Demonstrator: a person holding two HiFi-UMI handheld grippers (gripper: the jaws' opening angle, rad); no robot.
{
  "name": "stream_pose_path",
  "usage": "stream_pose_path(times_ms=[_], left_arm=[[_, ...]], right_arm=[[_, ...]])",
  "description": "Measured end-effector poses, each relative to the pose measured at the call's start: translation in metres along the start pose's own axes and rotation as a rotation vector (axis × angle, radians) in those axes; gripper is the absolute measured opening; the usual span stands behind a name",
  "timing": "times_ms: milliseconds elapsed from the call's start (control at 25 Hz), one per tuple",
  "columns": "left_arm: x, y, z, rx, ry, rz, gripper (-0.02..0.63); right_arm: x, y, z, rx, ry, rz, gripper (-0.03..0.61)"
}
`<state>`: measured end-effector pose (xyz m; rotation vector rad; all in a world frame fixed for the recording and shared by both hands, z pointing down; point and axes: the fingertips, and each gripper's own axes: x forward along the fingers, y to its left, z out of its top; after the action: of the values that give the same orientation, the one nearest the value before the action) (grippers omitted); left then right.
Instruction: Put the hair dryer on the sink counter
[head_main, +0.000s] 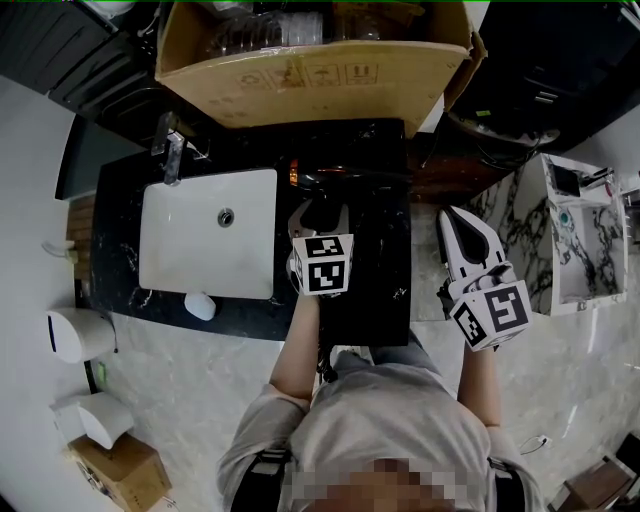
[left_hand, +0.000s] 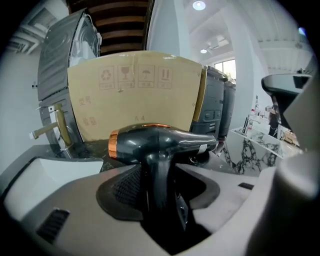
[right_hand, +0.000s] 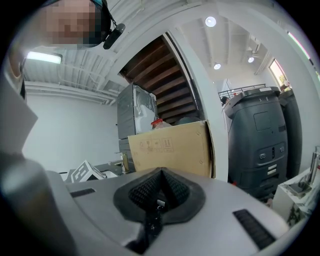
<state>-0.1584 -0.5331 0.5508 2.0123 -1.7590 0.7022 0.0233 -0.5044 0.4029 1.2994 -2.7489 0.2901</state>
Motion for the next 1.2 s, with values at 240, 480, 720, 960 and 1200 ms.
stream_pose_path(times_ms=[240,480,720,960,1200], left_arm=[[-0.03,0.01,0.02,0.015,-0.109,0.031,0.19],[-0.081,0.018,0.046,0.037,-0.25,0.067,0.037],[-0.14,0.015,0.067,0.047,-0.373,0.038,0.015],[-0.203,0.012,0.071,0.024,-0.464,-0.027,0.014],[-0.257,0.003,0.061,0.012,-0.518,-0.095,0.014]], right_arm=[[-0.005,0.013,0.003,-0.002,-0.015,0.012,0.011],[-0.015,0.033,0.01,-0.005,-0.041,0.027,0.011],[-0.031,0.057,0.016,-0.018,-0.074,0.026,0.009],[-0.055,0.09,0.02,-0.042,-0.1,0.025,0.009],[-0.086,0.122,0.025,-0.065,-0.129,0.01,0.009]])
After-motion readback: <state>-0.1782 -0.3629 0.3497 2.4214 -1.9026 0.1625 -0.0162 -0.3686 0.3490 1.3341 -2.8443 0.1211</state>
